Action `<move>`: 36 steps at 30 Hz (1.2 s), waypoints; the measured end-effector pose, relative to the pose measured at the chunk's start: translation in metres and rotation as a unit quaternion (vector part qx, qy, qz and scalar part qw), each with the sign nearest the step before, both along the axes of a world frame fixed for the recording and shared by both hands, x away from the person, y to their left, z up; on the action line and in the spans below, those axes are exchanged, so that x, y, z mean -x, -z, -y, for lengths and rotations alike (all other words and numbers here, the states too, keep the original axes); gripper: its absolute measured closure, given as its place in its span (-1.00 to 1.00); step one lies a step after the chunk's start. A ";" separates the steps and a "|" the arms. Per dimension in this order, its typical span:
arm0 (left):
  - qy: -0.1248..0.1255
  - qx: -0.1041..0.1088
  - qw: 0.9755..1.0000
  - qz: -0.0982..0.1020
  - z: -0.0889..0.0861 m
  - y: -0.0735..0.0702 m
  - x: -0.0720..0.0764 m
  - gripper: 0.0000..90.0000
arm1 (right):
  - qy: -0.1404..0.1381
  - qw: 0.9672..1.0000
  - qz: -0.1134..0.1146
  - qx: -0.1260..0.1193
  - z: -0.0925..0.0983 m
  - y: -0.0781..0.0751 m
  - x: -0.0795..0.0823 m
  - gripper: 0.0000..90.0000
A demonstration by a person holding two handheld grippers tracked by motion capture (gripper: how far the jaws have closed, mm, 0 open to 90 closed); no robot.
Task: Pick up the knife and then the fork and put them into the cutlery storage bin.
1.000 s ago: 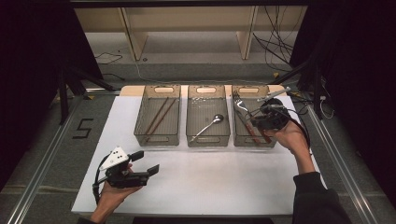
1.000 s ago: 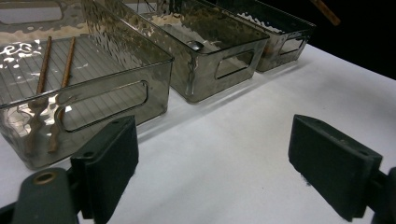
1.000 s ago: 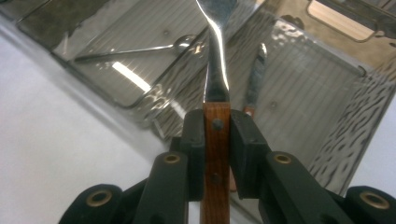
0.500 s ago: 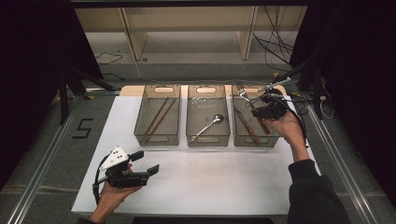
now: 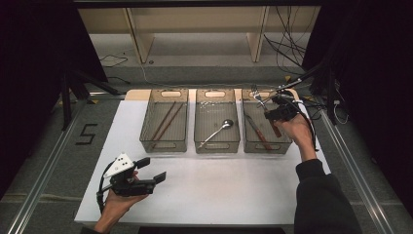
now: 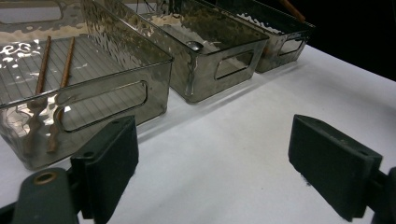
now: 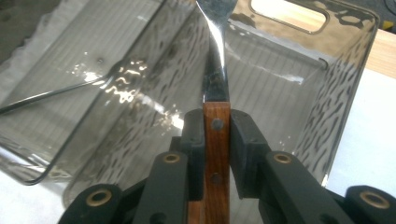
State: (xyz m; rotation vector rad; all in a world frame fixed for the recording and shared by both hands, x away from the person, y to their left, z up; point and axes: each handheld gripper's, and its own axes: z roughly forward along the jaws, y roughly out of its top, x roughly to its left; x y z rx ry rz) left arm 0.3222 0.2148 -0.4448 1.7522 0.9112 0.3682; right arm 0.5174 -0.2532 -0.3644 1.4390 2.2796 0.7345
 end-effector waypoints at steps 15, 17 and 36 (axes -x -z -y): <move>0.000 -0.001 1.000 0.001 0.000 0.000 0.000 -0.65 | 0.011 1.000 -0.021 0.004 0.004 0.018 -0.004 0.72; 0.000 -0.001 1.000 0.001 0.000 0.000 0.000 -0.65 | 0.012 1.000 -0.018 0.005 0.005 0.020 -0.004 0.72; 0.001 -0.002 1.000 0.001 0.000 0.000 0.000 -0.65 | 0.015 0.999 -0.037 0.007 0.007 0.036 -0.006 0.72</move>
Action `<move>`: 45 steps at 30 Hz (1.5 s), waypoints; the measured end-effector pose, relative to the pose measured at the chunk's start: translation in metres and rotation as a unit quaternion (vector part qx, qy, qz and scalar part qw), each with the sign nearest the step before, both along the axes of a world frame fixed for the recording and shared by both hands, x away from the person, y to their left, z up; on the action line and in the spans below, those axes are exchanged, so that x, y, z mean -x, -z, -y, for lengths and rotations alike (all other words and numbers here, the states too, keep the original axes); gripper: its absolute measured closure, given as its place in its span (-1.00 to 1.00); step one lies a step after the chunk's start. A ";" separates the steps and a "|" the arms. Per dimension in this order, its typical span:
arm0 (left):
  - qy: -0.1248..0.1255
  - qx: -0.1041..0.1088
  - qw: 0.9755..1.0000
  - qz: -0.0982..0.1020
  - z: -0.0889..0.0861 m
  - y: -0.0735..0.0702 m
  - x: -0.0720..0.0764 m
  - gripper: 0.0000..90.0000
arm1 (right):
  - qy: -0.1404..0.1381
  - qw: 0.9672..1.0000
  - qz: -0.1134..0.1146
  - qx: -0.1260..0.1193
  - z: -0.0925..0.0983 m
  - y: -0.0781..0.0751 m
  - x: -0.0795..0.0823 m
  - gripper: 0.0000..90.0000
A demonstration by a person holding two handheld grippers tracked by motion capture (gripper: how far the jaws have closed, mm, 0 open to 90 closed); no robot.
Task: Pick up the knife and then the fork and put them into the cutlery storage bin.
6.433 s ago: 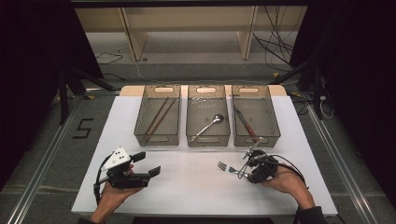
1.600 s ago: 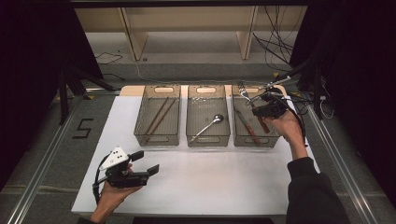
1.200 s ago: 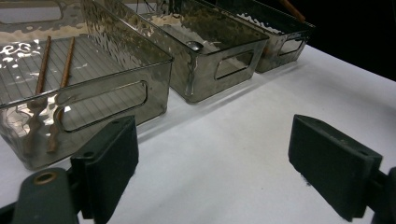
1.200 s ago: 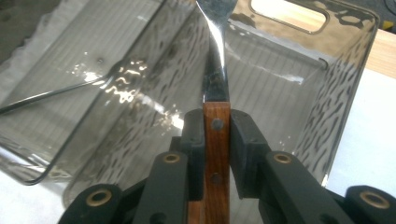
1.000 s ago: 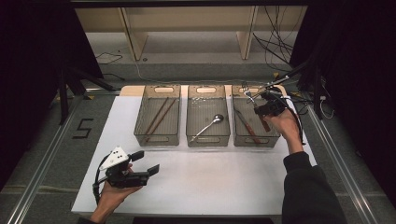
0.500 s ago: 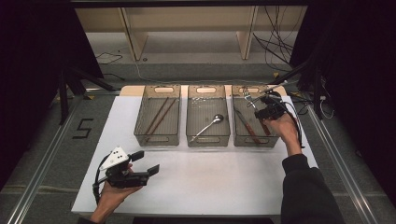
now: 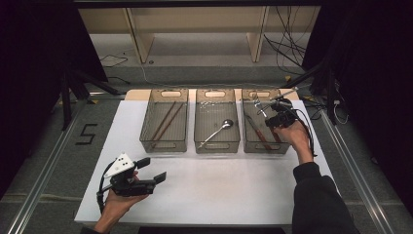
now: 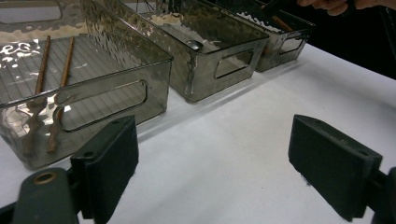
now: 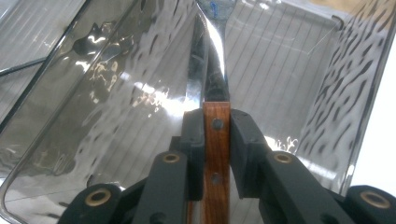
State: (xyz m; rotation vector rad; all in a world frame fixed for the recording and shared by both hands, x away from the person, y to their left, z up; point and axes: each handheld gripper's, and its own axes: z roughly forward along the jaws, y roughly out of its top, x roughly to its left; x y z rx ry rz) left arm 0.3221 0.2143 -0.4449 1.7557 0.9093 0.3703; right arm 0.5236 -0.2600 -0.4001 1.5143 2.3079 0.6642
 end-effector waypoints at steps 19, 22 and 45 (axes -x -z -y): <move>0.000 0.000 1.000 0.000 0.000 0.000 0.000 -0.65 | -0.012 1.000 0.003 -0.016 -0.003 -0.006 0.003 0.48; 0.000 0.000 1.000 -0.001 0.000 0.000 0.000 -0.65 | -0.015 1.000 0.007 -0.021 -0.004 -0.009 0.006 0.37; -0.001 0.000 1.000 0.000 0.000 0.000 0.000 -0.65 | -0.080 0.987 0.095 -0.101 -0.027 -0.037 0.068 -0.24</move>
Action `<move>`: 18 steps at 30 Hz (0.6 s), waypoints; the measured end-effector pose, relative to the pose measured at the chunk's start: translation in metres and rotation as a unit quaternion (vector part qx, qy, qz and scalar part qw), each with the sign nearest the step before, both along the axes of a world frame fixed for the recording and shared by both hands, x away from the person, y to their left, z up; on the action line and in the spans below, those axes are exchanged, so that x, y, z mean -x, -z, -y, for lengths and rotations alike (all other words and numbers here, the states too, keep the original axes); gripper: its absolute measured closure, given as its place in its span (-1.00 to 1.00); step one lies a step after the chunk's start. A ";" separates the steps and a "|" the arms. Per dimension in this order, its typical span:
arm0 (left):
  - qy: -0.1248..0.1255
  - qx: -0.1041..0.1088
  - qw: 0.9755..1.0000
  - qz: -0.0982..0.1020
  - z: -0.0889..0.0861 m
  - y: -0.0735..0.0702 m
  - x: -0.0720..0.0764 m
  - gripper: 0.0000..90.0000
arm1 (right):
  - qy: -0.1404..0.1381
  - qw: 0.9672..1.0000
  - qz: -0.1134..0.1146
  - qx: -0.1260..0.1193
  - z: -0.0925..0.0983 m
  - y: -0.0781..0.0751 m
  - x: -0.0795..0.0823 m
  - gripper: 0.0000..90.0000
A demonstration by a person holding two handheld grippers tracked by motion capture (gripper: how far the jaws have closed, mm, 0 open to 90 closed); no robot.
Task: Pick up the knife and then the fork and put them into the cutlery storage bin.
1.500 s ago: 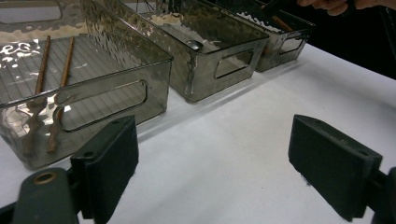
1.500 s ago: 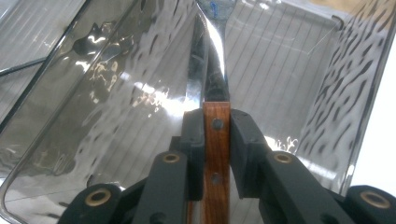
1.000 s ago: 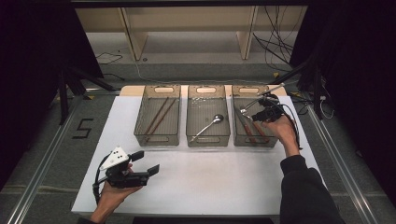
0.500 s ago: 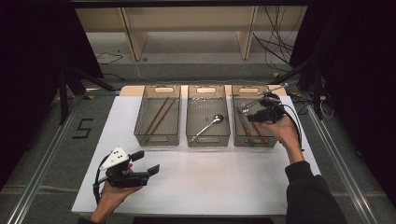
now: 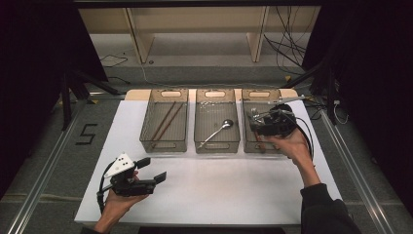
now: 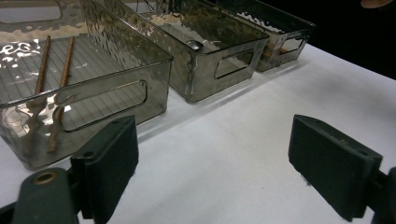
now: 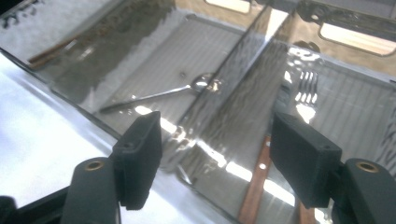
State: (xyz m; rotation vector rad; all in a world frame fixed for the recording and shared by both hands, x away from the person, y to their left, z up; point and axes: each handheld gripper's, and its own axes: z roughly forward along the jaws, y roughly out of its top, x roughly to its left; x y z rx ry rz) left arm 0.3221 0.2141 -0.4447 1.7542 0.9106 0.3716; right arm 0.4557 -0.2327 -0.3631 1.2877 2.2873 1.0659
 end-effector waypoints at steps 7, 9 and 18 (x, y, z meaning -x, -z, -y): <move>0.000 0.002 1.000 0.001 0.000 0.000 0.000 -0.65 | -0.012 1.000 0.014 -0.014 -0.006 0.002 0.018 -0.34; 0.000 0.002 1.000 0.001 0.000 0.000 0.000 -0.65 | -0.017 0.999 0.016 -0.023 -0.006 0.004 0.024 -0.35; 0.001 0.002 1.000 0.002 0.000 0.000 0.000 -0.65 | -0.033 0.998 0.035 -0.037 -0.011 0.014 0.052 -0.39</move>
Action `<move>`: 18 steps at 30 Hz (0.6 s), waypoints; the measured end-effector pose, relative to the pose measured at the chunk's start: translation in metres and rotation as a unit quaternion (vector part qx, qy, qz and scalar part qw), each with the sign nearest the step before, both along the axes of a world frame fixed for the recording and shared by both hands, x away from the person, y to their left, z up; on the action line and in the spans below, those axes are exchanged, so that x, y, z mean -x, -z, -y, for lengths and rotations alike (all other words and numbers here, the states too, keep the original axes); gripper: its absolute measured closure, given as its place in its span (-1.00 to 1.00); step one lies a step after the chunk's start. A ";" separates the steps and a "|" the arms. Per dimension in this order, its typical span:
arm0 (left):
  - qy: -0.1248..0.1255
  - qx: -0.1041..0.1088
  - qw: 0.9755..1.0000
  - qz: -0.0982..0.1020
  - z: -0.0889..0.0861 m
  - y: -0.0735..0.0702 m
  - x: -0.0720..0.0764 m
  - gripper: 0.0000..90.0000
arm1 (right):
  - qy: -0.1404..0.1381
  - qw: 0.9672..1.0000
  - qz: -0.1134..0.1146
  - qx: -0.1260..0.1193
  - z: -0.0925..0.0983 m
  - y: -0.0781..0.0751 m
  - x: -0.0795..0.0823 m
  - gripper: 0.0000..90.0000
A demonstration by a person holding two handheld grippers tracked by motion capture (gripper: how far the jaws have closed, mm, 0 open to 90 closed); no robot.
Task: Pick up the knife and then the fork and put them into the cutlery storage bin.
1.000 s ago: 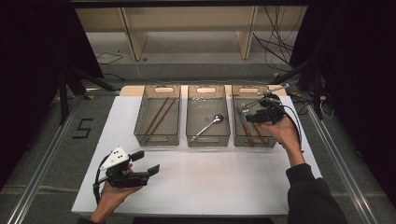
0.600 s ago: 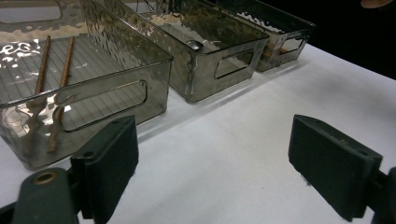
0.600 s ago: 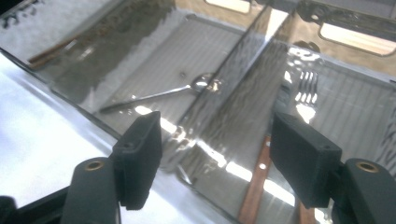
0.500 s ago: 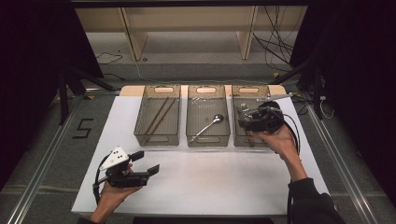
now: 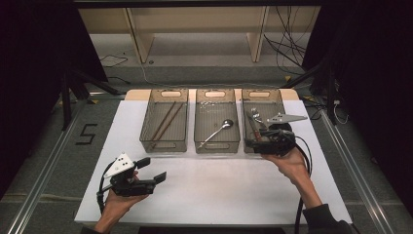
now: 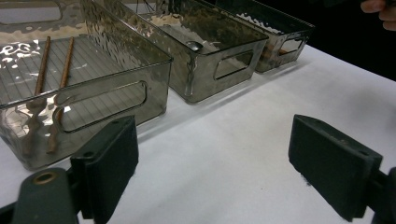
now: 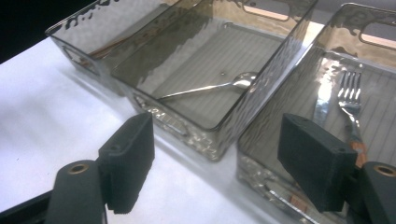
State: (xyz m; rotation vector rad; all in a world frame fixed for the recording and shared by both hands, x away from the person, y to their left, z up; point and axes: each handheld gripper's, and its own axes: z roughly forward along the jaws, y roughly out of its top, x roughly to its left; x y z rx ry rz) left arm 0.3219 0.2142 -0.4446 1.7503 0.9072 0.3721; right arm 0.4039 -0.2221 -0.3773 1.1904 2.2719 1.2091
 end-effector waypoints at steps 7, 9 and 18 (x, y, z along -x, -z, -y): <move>0.000 0.001 1.000 -0.001 0.000 0.000 0.000 -0.65 | -0.015 1.000 0.008 -0.009 -0.003 0.012 0.020 -0.42; 0.000 0.001 1.000 -0.002 0.000 0.000 0.000 -0.65 | -0.015 1.000 0.009 -0.013 -0.003 0.015 0.024 -0.42; 0.002 0.002 1.000 -0.003 0.000 0.000 0.000 -0.65 | -0.024 0.999 0.023 -0.023 -0.005 0.025 0.038 -0.46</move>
